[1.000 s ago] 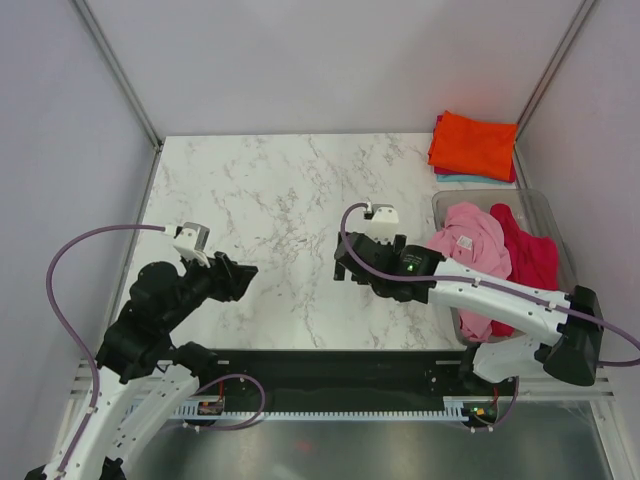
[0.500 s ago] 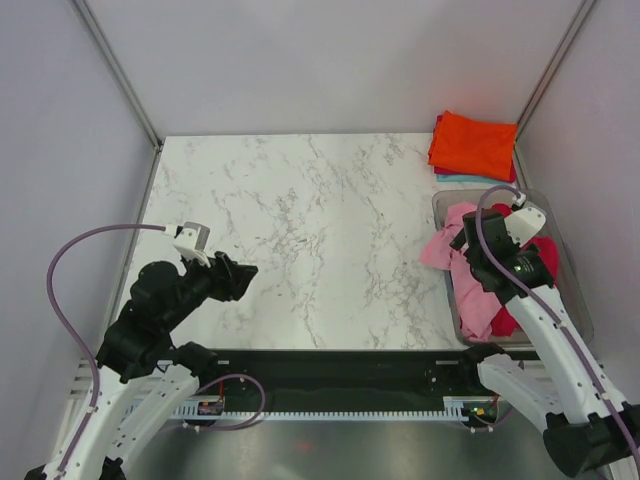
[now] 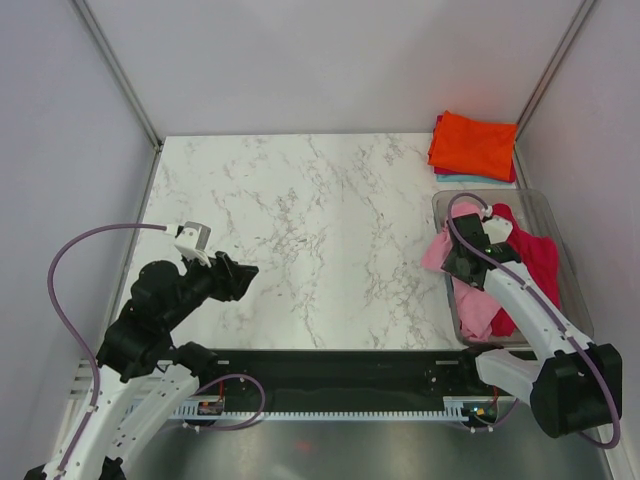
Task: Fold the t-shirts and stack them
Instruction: Grab the tshirt from the pile
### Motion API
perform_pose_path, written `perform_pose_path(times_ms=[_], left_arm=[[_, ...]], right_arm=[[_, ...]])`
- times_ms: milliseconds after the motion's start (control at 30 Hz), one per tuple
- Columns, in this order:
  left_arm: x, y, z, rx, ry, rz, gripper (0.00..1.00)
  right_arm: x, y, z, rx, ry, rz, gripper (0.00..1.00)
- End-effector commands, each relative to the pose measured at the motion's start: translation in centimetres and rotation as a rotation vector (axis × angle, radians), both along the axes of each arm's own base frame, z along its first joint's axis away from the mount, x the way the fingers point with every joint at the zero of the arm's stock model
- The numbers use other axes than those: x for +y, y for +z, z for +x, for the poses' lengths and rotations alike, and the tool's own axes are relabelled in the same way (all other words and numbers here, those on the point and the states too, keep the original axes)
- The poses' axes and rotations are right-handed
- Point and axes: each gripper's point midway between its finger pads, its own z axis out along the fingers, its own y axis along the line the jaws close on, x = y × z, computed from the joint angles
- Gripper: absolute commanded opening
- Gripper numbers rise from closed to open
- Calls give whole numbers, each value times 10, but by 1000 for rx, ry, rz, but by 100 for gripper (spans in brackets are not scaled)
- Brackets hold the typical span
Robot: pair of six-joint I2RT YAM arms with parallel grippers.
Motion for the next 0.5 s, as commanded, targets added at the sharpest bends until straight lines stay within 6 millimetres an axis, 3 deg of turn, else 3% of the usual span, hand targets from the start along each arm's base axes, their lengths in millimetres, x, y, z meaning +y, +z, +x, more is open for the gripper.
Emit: perform_pose_path(times_ms=[0, 67, 100, 133, 200, 233, 300, 333, 367, 400, 433, 467], left_arm=[[0, 5, 3, -29, -1, -4, 63], [-1, 5, 3, -28, -4, -5, 63], [-1, 4, 3, -26, -4, -4, 63], [0, 5, 3, -28, -1, -4, 63], [0, 6, 3, -33, 4, -5, 63], [1, 5, 3, -31, 4, -4, 63], [1, 5, 3, -33, 7, -4, 63], [1, 6, 3, -34, 7, -5, 63], [1, 6, 3, -36, 5, -6, 63], [1, 6, 3, -33, 7, -4, 63], [2, 5, 4, -33, 10, -4, 63], [2, 6, 3, -36, 10, -5, 63]], right_arm=[[3, -4, 7, -30, 10, 31, 62], [2, -6, 7, -22, 12, 32, 48], [2, -5, 7, -25, 12, 33, 28], [2, 0, 8, -39, 10, 34, 15], [-1, 18, 10, -72, 2, 25, 0], [0, 40, 19, -123, 2, 28, 0], [1, 63, 22, -137, 22, 23, 0], [7, 95, 34, -209, 45, 41, 0], [11, 109, 36, -216, 75, 44, 0], [23, 123, 43, -230, 118, 72, 0], [43, 165, 57, -324, 183, 113, 0], [57, 184, 63, -356, 230, 142, 0]])
